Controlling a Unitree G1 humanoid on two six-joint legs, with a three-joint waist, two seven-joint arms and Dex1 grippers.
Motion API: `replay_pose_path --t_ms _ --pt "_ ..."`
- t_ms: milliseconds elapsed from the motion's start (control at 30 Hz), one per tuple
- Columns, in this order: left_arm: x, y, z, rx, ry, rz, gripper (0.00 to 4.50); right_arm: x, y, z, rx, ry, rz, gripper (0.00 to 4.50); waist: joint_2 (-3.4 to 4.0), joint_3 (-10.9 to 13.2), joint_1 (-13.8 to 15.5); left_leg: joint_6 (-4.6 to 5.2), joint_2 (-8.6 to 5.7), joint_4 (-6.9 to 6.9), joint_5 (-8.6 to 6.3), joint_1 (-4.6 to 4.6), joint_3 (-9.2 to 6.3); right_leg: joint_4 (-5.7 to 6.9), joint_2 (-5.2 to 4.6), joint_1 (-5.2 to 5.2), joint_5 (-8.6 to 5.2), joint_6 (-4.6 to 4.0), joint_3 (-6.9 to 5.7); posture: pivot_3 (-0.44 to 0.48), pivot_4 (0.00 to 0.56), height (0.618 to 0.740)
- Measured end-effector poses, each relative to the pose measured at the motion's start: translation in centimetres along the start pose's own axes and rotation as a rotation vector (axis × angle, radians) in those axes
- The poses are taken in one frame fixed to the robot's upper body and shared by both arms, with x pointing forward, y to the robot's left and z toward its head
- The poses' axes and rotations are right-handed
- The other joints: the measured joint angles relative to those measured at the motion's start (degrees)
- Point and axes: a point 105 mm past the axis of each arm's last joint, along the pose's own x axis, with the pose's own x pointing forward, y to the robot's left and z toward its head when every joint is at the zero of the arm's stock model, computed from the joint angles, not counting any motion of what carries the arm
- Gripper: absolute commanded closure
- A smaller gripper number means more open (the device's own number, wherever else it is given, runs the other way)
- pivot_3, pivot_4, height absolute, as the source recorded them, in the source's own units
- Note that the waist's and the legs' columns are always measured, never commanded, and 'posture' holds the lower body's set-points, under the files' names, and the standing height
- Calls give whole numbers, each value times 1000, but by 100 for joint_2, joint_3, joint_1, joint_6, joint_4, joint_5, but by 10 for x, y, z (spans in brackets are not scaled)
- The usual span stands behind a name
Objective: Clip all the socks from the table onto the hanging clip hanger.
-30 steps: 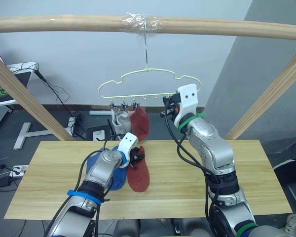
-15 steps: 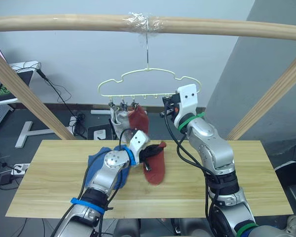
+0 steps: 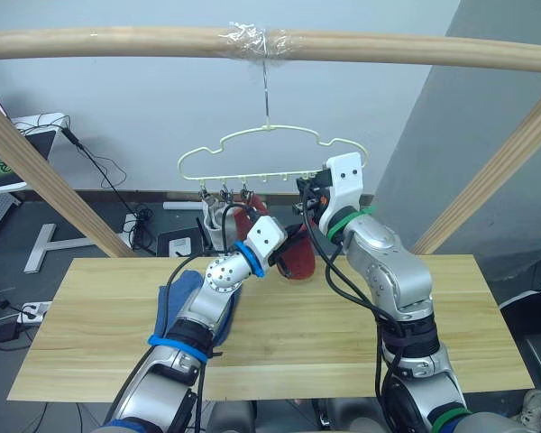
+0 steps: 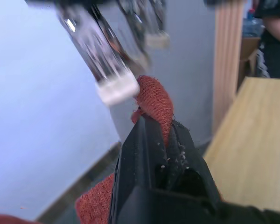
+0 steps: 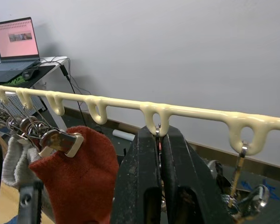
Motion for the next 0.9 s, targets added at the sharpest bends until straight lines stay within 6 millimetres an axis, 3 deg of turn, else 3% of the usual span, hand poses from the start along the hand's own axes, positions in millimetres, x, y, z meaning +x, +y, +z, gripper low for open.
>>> replay_pose_path --t_ms 400,500,700,733,767,900 --pt "-2 5 0 21 -17 49 4476 -1 1 1 11 -2 3 4500 0 0 -1 0 1 -1 0 0 -1 0 1 0 0 0 -1 -58 181 710" --pt "-2 5 -1 20 -15 55 4500 -1 1 2 32 -3 -5 3737 0 0 -2 0 1 -1 0 0 -1 0 1 0 0 0 -2 -56 183 710" --pt "1 4 3 12 -39 66 4500 -1 -2 1 78 0 -23 1566 0 0 1 0 0 0 0 0 -1 0 1 0 0 0 -1 -59 183 710" --pt "1 4 4 11 -40 68 4500 -1 -2 0 80 5 -25 1566 0 0 1 0 0 0 0 0 -1 0 1 0 0 0 -1 -59 183 710" --pt "1 4 4 6 -38 68 3927 -2 -2 0 82 9 -23 1532 0 0 1 0 0 -1 0 0 -1 0 1 0 0 0 -2 -59 183 710" --pt "2 2 -1 -28 -15 41 2799 -3 -4 -2 75 17 -26 1532 0 0 -1 0 0 -1 0 0 -1 0 2 0 0 0 -2 -59 183 710"
